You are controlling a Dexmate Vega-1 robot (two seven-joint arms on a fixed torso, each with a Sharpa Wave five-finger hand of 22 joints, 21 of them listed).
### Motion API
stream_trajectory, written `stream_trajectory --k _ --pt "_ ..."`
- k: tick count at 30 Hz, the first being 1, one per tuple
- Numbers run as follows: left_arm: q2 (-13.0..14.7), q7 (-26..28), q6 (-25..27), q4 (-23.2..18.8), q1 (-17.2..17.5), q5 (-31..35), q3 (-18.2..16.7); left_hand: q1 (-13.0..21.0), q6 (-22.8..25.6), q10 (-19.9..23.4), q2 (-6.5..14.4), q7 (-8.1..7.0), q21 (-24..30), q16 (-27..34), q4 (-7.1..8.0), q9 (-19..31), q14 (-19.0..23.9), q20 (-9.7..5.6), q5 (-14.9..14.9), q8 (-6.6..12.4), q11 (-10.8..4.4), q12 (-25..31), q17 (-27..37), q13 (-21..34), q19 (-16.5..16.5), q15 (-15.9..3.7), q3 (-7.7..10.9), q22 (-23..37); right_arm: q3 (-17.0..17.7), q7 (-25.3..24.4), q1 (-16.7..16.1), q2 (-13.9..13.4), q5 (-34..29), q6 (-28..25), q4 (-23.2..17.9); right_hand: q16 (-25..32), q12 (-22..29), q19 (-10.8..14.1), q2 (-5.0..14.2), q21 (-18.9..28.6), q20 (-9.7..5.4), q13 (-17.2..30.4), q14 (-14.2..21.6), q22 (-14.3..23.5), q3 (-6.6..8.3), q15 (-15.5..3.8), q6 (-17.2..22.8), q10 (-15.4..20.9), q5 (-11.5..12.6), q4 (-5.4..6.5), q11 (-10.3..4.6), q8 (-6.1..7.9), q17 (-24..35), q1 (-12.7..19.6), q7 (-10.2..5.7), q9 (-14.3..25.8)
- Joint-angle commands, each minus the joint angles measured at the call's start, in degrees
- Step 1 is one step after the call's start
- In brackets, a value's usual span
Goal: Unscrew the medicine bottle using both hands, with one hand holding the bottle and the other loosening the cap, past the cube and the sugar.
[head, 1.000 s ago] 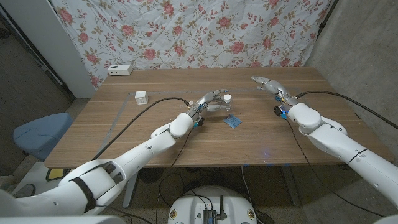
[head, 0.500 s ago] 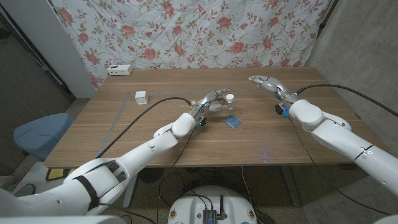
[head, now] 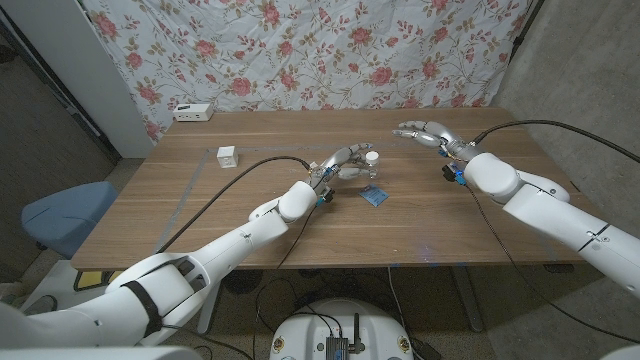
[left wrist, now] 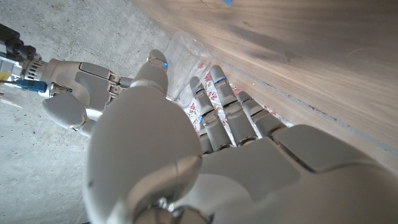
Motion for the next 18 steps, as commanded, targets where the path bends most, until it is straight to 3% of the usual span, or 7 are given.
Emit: stream_trajectory --k 1,18 --pt "0.04 0.39 0.53 -0.41 0.07 0.29 0.09 0.13 0.49 0.96 0.8 -0.23 -0.03 -0.11 0.11 0.12 0.72 -8.13 0.02 -0.11 -0.7 0.27 -0.04 0.18 0.6 -7.05 0.39 0.01 -1.02 0.64 0.56 -2.24 -4.07 -4.55 -4.59 0.08 0.06 -0.06 0.09 -0.18 0.85 0.1 -0.16 0.16 0.48 0.9 0.63 0.05 -0.47 -0.53 0.51 0.08 0.17 1.27 -0.07 0.3" --pt "0.18 1.26 2.46 -1.61 0.01 1.4 0.42 0.01 0.55 1.11 0.83 -0.39 -0.12 -0.18 0.01 0.12 0.9 -7.97 -0.04 -0.12 -0.77 0.19 -0.06 0.19 0.34 -7.09 0.66 0.01 -3.69 5.66 3.7 -4.25 -8.72 -12.97 -10.02 -0.27 -0.4 -1.55 -0.65 -0.34 3.05 0.15 -1.81 0.16 1.83 2.28 0.99 -2.33 -0.75 -1.28 1.31 0.32 0.26 5.55 0.14 0.64"
